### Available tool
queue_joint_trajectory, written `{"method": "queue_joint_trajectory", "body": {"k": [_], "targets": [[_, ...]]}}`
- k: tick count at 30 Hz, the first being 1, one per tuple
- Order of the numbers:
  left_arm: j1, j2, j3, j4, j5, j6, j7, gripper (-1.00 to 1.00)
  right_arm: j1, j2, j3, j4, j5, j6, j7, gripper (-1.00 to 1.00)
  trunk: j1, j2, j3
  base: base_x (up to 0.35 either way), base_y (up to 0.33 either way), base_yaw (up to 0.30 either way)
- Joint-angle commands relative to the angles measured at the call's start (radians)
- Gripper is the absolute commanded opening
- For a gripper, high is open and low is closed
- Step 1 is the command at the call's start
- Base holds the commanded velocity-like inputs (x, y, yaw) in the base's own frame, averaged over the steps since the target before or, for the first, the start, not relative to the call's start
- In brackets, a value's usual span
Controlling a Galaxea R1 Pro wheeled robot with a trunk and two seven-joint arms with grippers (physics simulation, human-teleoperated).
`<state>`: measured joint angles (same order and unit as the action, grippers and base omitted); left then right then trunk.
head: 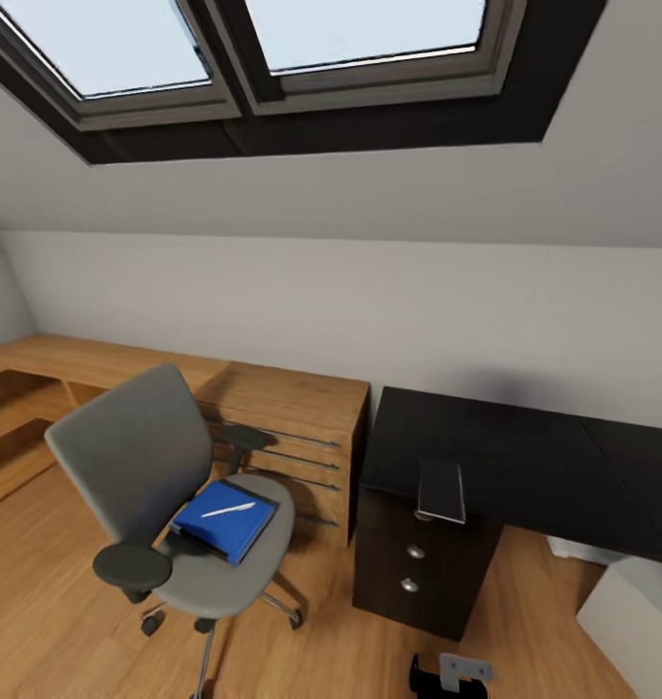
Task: In the bedroom, organize the workspace by keeping the computer under the desk, ensuring the monitor is on the desk, placing the keyboard on the desk next to the monitor, placing the mouse on the desk next to the keyboard, moving the folder from the swivel chair onto the desk next to the mouse, stacking the notebook on top of the folder with the pen on top of the notebook, and positioning the swivel chair next to the desk.
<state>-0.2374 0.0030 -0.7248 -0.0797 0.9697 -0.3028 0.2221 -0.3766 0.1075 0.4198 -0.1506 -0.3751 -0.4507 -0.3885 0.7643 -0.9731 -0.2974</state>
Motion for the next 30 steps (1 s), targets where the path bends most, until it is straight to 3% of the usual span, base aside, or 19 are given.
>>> {"method": "queue_joint_trajectory", "body": {"k": [1,17,21,30], "targets": [[0.0,0.0,-0.008,-0.002,0.004,-0.001,0.007,1.0,-0.001,0.0,0.009,0.0,-0.008,-0.003,-0.004,1.0,0.0,-0.001,-0.002,-0.001,0.002,0.267],[0.0,-0.001,-0.01,-0.002,0.004,-0.001,0.006,1.0,-0.001,0.001,0.01,0.0,-0.007,-0.011,-0.004,1.0,0.0,-0.001,-0.007,0.0,0.0,0.271],[0.0,-0.001,-0.009,-0.002,0.004,-0.001,0.007,1.0,-0.001,0.004,0.013,0.036,-0.002,-0.088,-0.004,1.0,0.0,-0.001,-0.007,0.0,0.0,0.277],[0.0,0.0,-0.008,-0.002,0.005,-0.001,0.007,1.0,-0.001,0.004,0.016,0.048,0.002,-0.106,-0.003,1.0,0.0,-0.001,-0.007,0.0,0.0,0.28]]}}
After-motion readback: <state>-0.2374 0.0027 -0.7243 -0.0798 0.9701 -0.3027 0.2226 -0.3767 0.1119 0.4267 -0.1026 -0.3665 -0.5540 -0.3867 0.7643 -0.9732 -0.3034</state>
